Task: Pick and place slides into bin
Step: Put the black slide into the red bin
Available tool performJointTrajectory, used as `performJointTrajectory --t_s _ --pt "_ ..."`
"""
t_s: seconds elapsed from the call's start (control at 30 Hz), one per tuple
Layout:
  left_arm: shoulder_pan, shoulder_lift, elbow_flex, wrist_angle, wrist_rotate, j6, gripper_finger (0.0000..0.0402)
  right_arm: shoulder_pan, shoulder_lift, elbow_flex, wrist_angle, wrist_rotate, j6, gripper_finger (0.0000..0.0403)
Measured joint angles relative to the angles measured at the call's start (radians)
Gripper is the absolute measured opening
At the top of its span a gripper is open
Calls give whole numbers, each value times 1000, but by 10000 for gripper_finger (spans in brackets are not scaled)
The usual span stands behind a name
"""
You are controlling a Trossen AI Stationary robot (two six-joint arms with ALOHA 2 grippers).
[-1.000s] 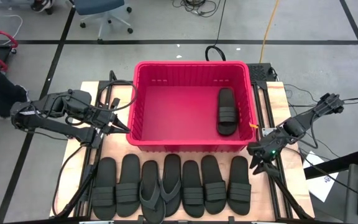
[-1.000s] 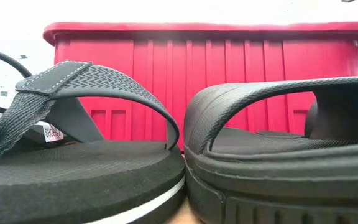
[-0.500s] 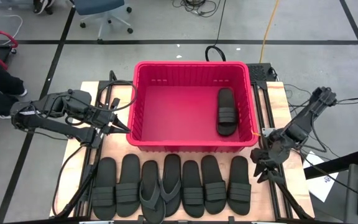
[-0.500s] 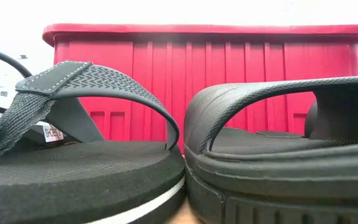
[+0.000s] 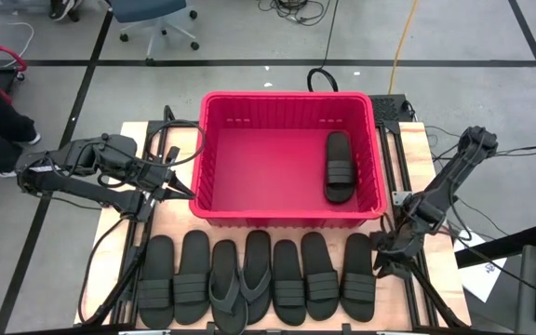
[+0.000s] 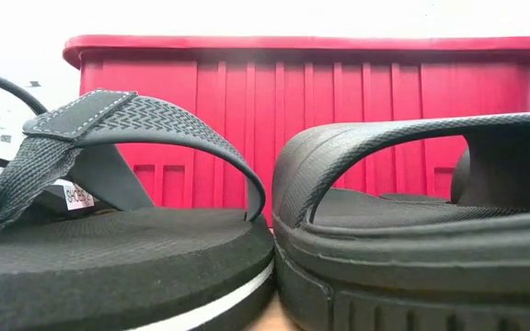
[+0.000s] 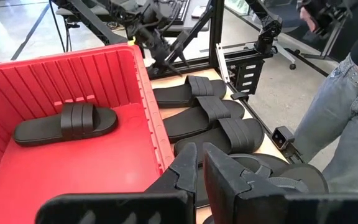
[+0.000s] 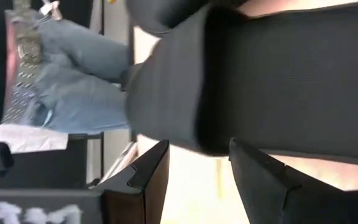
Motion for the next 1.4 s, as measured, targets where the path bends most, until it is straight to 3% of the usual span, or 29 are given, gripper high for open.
performJointTrajectory --t_s 0.43,0.77,1.4 --pt "0 0 0 0 0 -3 26 -3 0 -182 389 21 86 160" --pt "0 0 0 0 0 -11 26 -3 2 -189 406 69 59 160" --pt "0 0 0 0 0 -18 26 -2 61 -189 415 65 33 160"
